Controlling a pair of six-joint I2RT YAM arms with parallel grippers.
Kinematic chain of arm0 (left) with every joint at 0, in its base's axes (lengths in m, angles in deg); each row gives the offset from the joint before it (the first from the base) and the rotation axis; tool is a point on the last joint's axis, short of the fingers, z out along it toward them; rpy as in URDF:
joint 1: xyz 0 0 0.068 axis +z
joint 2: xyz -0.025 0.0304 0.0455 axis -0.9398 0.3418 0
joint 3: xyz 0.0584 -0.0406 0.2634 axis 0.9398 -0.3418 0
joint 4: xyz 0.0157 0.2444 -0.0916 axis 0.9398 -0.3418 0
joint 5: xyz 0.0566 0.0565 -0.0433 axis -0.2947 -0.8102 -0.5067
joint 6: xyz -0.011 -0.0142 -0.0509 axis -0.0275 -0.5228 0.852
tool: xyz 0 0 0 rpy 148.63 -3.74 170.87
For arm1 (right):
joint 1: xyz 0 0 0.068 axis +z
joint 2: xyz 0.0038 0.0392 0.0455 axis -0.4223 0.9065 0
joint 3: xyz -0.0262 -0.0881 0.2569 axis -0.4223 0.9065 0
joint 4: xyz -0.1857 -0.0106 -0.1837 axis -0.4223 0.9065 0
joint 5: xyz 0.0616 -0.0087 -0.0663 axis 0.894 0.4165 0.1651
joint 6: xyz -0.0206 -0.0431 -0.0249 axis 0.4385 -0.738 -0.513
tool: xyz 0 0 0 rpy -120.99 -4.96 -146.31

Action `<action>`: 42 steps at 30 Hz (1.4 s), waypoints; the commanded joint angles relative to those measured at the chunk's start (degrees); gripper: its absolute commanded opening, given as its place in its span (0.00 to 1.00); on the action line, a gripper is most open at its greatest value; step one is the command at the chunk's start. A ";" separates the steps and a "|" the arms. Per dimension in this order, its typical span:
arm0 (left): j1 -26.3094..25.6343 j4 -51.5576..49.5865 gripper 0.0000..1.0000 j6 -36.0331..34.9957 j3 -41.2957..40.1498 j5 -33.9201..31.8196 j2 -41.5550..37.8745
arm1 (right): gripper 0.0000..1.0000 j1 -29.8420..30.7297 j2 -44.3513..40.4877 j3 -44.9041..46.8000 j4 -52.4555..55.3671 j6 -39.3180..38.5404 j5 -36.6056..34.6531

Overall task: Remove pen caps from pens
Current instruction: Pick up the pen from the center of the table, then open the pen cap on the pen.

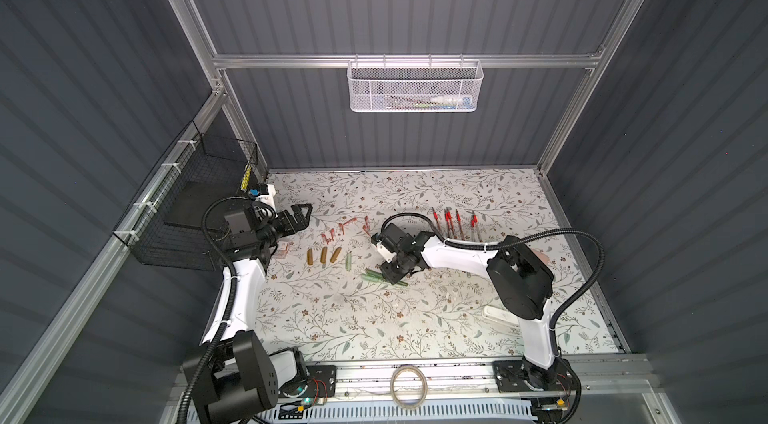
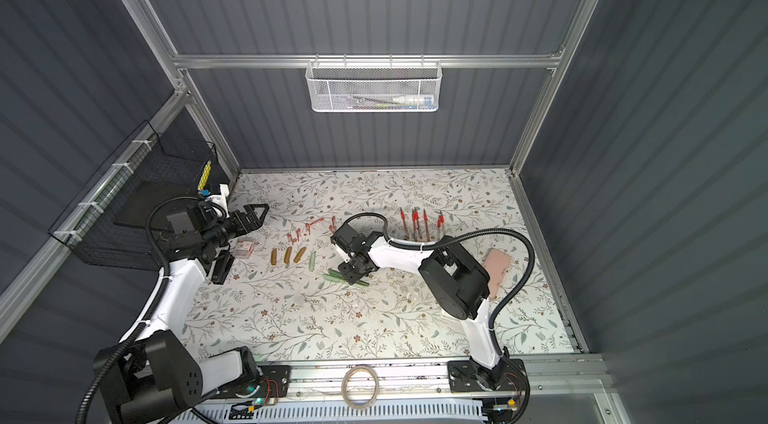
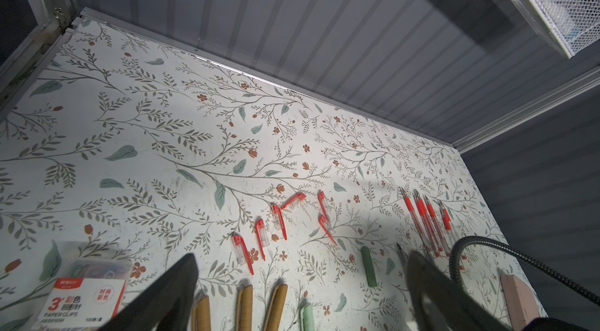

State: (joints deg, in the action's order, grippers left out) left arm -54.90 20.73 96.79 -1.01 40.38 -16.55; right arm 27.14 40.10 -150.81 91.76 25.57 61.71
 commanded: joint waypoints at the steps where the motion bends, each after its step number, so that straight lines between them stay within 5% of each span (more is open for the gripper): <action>1: 0.62 0.01 1.00 1.09 -1.05 0.83 -0.11 | 0.44 -0.17 1.17 1.11 -0.31 -0.35 0.48; 10: 0.81 -0.46 1.00 1.14 -0.59 0.93 0.23 | 0.39 -0.18 0.75 2.74 1.09 -1.89 -0.94; 20: 1.06 -0.66 1.00 1.79 0.23 1.78 0.74 | 0.15 -0.16 -4.44 12.23 -6.28 -4.38 -4.21; 27: 1.06 3.00 1.00 5.33 -0.34 8.66 0.72 | 0.04 -0.69 -10.58 13.55 -6.93 -4.85 -6.10; 33: 0.46 18.91 1.00 17.94 -5.28 18.97 1.39 | 0.02 -1.67 -18.07 15.53 -11.10 0.63 -1.89; 42: -7.53 23.80 0.86 19.62 -4.73 25.15 2.79 | 0.01 -1.92 -26.74 19.98 -28.16 14.34 10.52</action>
State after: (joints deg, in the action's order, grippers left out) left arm -60.32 42.22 114.01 -6.37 60.95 -14.73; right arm 25.35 15.58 -132.54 71.78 33.40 65.99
